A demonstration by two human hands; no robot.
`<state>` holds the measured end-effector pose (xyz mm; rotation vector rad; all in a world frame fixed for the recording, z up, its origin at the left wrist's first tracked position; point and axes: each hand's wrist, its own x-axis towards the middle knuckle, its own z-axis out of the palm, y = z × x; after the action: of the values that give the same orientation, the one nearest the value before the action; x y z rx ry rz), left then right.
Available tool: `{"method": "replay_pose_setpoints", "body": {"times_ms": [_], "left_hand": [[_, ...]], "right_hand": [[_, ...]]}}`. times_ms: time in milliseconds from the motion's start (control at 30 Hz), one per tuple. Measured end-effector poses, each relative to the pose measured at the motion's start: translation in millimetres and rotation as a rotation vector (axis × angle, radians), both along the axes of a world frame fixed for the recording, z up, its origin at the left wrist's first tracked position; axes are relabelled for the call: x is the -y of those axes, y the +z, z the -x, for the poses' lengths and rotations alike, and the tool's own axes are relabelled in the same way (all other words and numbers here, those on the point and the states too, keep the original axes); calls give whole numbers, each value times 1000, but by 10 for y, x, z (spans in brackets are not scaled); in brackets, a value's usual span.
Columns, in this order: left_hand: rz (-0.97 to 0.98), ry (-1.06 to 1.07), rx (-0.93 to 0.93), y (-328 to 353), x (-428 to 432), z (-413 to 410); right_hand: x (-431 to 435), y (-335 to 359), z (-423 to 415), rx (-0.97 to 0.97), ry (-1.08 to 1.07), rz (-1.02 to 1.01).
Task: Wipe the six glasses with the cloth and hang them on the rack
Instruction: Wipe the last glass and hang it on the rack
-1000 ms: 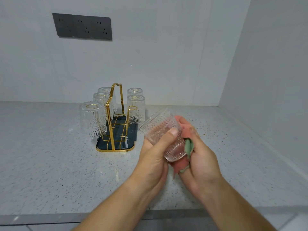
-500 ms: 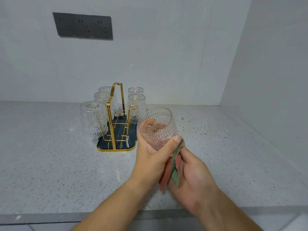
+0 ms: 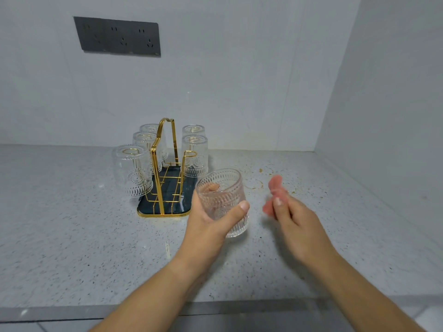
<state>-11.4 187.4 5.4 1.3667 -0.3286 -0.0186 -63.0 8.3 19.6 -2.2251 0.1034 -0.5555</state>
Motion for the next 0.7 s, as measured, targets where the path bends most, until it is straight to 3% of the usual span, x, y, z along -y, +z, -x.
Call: {"method": "replay_pose_setpoints", "body": {"times_ms": [67,133,233,400,467,600,700], "left_hand": [[-35,12,-17,15,-34,-37],[-50,17,-29,47,-56,-68],[-59,-5,-42,83,-86,-100],[-104,-17,-30,100,-106,-150],[-98,-30,-23,118,-97,-169],[-46,-34,-12,215,-69,-177],[-28,-14,7,328,-66,-158]], "right_hand": [[169,-138,-99,-165,30,338],[222,-231,-139,-375,8,467],[211,-280,-159,-413,20,291],[-6,-93,-155,-70,-73,0],[-168,-5,-162,-119,8,-323],[-460,67,-190,-377,390,-1099],[-601,107,-202,-380,530,-1444]]}}
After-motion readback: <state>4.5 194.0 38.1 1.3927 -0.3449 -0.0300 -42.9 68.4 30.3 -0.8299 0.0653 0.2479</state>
